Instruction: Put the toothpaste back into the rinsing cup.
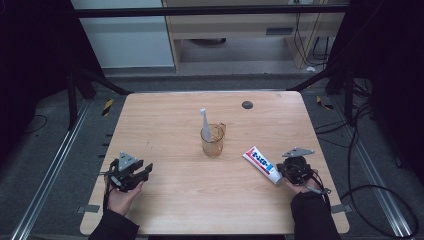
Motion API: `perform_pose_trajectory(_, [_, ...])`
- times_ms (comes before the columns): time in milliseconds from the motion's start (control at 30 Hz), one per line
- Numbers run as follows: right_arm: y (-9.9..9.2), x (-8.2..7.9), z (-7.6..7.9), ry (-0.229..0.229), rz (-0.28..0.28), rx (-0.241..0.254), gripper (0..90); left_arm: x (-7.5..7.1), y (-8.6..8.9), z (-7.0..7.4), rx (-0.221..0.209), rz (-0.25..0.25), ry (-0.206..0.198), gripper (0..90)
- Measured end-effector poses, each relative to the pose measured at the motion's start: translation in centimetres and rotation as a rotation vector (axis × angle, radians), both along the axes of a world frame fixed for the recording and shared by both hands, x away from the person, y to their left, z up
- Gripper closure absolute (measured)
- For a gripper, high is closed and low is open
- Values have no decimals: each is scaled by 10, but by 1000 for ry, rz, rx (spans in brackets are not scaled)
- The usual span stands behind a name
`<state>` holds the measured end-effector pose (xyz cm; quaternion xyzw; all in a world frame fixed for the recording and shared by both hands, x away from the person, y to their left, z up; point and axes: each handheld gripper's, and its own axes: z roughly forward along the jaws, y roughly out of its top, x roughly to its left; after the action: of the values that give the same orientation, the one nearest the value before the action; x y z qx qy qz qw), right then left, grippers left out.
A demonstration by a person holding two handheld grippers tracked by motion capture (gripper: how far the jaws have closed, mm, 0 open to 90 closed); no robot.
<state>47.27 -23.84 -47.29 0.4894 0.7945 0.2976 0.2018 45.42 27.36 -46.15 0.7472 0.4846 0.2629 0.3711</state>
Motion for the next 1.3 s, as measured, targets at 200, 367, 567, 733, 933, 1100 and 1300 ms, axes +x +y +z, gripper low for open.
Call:
perform_pose_trajectory(200, [4,-7,-1,12,10,12,900,0,0,0,5,2,-1,579])
perform_pose_trajectory(367, [7,-12,-1,22,13,30,900,0,0,-1,8,1,-1,579])
perform_pose_trajectory(567, [11,-15,-2,17,14,33,900,0,0,0,9,1,-1,579])
perform_pose_trajectory(733, [9,-15,0,18,5,41,900,1,0,-1,11,3,0,576])
perform_pose_trajectory(933, [4,-12,7,-19,-29,52,882,1,1,-1,14,8,2,566])
perform_pose_trajectory(1100, [5,-9,17,-29,-55,50,837,2,0,-2,19,7,8,565])
perform_pose_trajectory(1300, [10,-3,28,-23,-62,45,736,3,-1,-2,17,5,13,562])
